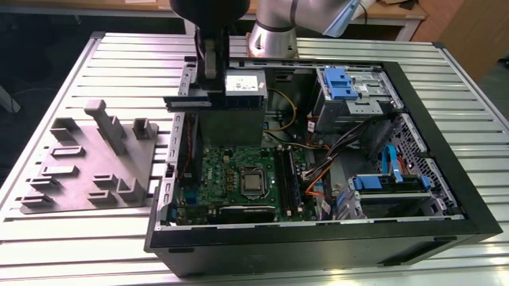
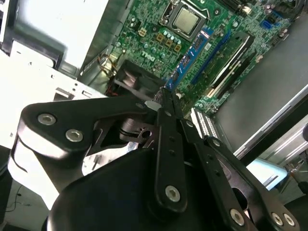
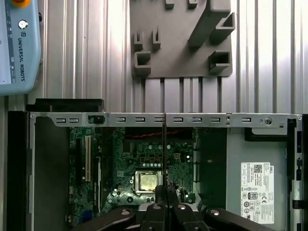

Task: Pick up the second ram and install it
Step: 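Pick up the second ram and move it above second insertion slot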

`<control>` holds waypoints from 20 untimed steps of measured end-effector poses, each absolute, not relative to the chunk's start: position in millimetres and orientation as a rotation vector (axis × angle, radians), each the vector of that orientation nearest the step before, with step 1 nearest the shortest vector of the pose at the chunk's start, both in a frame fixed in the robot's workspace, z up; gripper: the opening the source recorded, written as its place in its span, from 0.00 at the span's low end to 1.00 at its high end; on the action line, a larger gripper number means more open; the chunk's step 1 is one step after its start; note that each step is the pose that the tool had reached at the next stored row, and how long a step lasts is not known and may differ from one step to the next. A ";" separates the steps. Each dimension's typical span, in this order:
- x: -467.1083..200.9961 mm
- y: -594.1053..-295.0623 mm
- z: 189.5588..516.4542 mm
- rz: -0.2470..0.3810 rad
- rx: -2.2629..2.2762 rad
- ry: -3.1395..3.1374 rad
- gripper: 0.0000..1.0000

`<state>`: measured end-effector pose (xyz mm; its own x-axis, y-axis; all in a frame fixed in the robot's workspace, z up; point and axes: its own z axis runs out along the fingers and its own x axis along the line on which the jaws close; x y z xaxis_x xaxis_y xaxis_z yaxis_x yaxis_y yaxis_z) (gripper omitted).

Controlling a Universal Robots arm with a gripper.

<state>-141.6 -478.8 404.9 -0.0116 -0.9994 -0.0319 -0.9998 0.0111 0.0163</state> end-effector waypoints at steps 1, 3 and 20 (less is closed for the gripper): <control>-139.9 -478.8 404.6 0.053 -2.198 2.228 0.11; -136.7 -478.7 403.6 0.053 -2.194 2.232 0.11; -100.0 -478.8 389.6 0.053 -2.177 2.249 0.11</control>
<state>-100.0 -478.8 389.6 -0.0328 -0.9990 -0.0318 -0.9993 0.0323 0.0166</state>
